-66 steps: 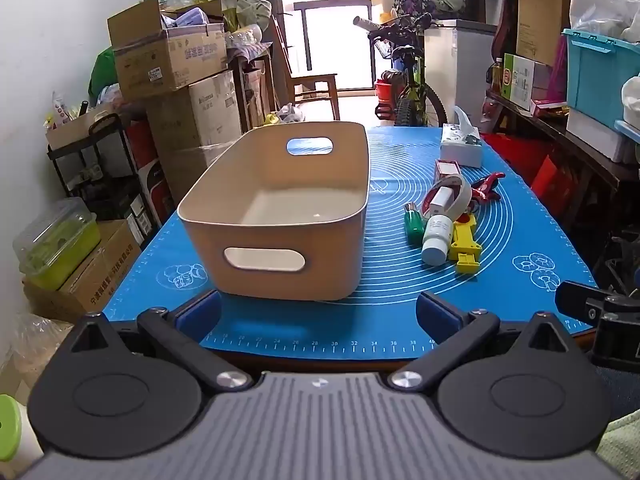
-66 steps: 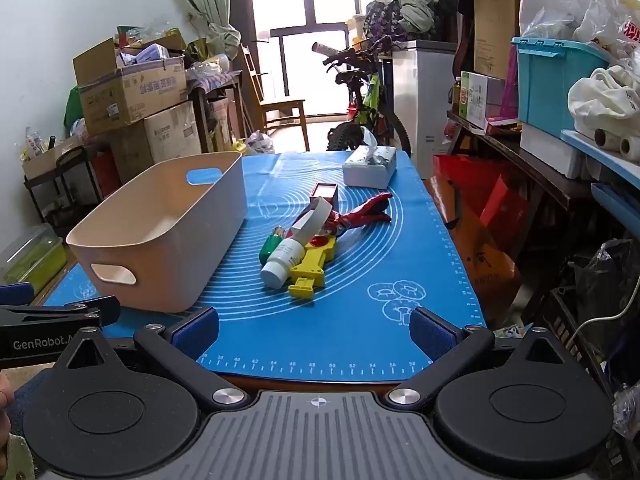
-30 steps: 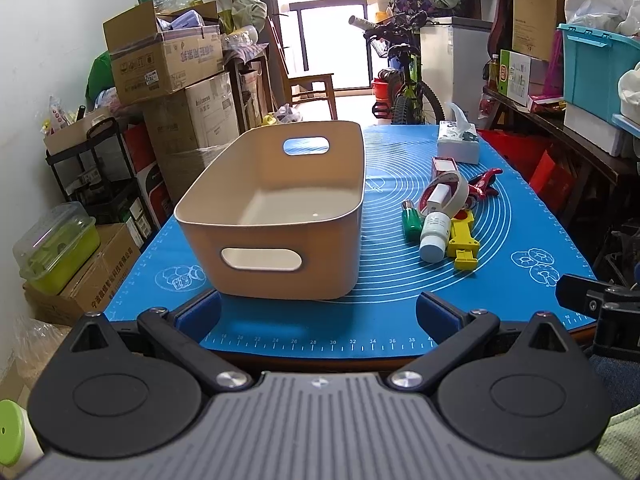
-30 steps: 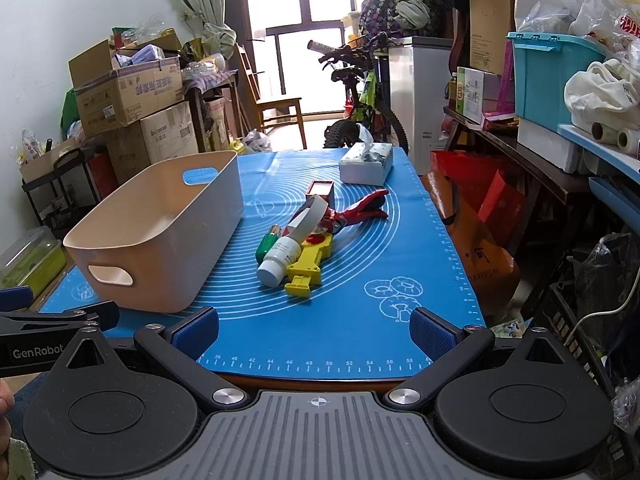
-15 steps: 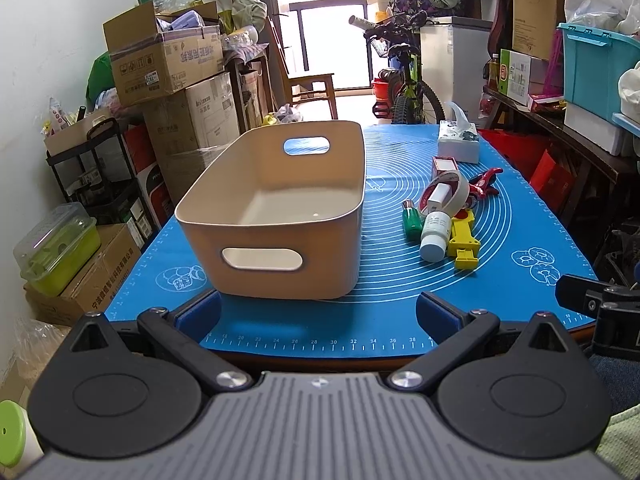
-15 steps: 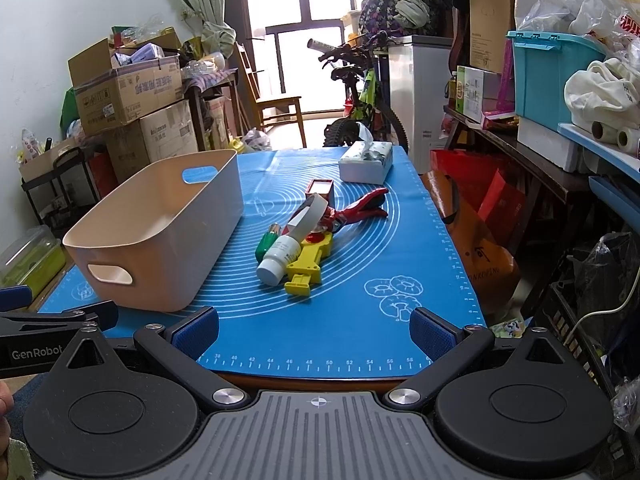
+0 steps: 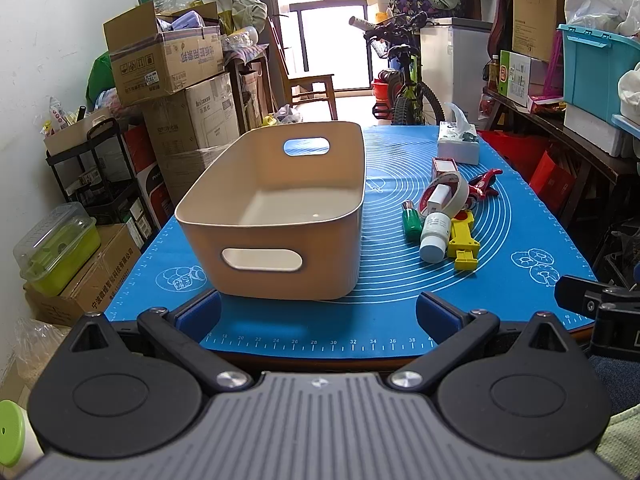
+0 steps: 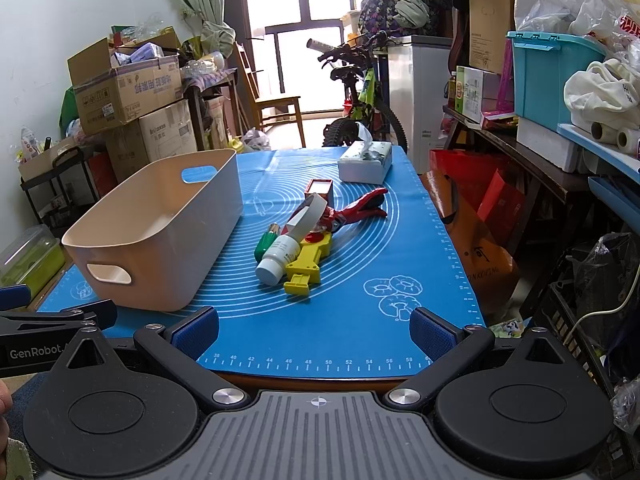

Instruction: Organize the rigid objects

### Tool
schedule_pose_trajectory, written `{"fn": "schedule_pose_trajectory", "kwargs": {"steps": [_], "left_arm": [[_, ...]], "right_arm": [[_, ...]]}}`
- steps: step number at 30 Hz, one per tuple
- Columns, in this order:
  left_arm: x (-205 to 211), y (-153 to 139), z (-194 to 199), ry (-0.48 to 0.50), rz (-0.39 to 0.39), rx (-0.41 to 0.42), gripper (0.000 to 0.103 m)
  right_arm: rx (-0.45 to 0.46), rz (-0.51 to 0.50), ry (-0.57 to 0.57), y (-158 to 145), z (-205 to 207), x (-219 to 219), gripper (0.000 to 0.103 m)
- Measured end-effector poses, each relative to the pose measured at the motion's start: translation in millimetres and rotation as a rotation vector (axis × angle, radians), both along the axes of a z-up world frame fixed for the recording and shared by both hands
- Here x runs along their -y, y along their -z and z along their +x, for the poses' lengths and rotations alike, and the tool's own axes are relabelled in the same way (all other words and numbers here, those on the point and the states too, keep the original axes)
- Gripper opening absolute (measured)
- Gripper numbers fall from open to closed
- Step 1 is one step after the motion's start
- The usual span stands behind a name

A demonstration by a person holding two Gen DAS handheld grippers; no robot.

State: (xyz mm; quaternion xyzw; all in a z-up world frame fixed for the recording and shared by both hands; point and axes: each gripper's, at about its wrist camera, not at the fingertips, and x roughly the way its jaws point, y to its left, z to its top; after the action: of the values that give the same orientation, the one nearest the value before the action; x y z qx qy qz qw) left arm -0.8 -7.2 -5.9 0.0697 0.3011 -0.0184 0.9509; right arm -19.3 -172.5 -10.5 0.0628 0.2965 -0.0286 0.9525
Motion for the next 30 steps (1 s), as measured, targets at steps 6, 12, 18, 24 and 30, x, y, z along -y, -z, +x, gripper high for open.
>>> {"fn": "schedule_pose_trajectory", "kwargs": {"steps": [6, 12, 18, 24, 30], "left_arm": [[-0.3, -0.4, 0.0, 0.000, 0.000, 0.000, 0.102], [-0.3, -0.5, 0.0, 0.000, 0.001, 0.000, 0.102], [-0.7, -7.9, -2.1, 0.003, 0.004, 0.005, 0.102], [-4.1, -12.1, -2.2, -0.003, -0.001, 0.009, 0.102], [-15.8, -21.1, 7.9, -0.019, -0.035, 0.015, 0.102]], "right_arm": [[0.000, 0.000, 0.000, -0.4, 0.0, 0.0, 0.100], [0.000, 0.000, 0.000, -0.9, -0.2, -0.8, 0.101], [0.001, 0.002, 0.002, -0.3, 0.3, 2.9, 0.101], [-0.001, 0.002, 0.010, -0.5, 1.0, 2.7, 0.101], [-0.005, -0.001, 0.014, -4.0, 6.7, -0.2, 0.100]]}}
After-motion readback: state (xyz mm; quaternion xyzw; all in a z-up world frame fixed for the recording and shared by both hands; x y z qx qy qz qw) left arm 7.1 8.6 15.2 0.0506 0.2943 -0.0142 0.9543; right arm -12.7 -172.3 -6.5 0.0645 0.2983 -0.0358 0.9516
